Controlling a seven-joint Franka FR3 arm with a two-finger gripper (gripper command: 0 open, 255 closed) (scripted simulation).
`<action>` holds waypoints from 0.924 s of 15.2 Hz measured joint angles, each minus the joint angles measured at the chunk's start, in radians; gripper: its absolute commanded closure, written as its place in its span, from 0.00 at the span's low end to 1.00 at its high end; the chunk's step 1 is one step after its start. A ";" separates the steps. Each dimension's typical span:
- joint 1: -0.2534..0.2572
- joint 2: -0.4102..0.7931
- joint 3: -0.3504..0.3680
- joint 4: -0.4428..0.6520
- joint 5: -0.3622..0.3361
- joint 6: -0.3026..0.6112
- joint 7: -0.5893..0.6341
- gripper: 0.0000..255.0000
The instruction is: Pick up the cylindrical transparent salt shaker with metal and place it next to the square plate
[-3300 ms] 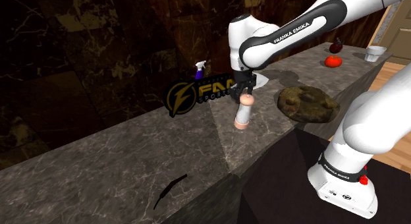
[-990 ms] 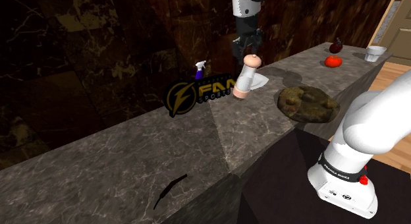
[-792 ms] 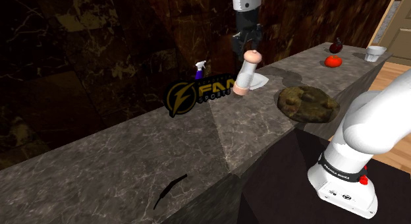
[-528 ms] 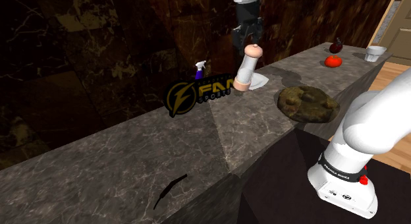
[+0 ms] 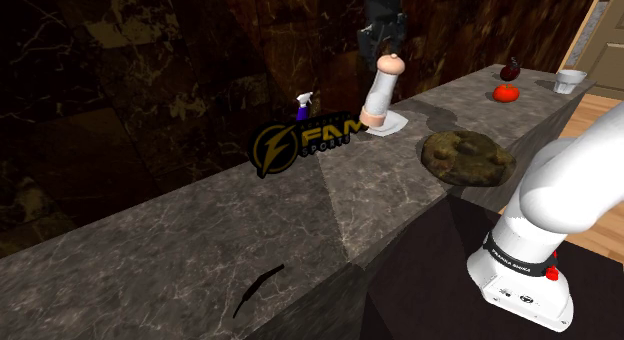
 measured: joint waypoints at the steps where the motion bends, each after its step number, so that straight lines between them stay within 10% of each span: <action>1: -0.008 0.000 -0.016 -0.012 -0.007 0.015 -0.021 1.00; 14: -0.114 0.043 -0.238 -0.081 -0.087 0.178 -0.311 1.00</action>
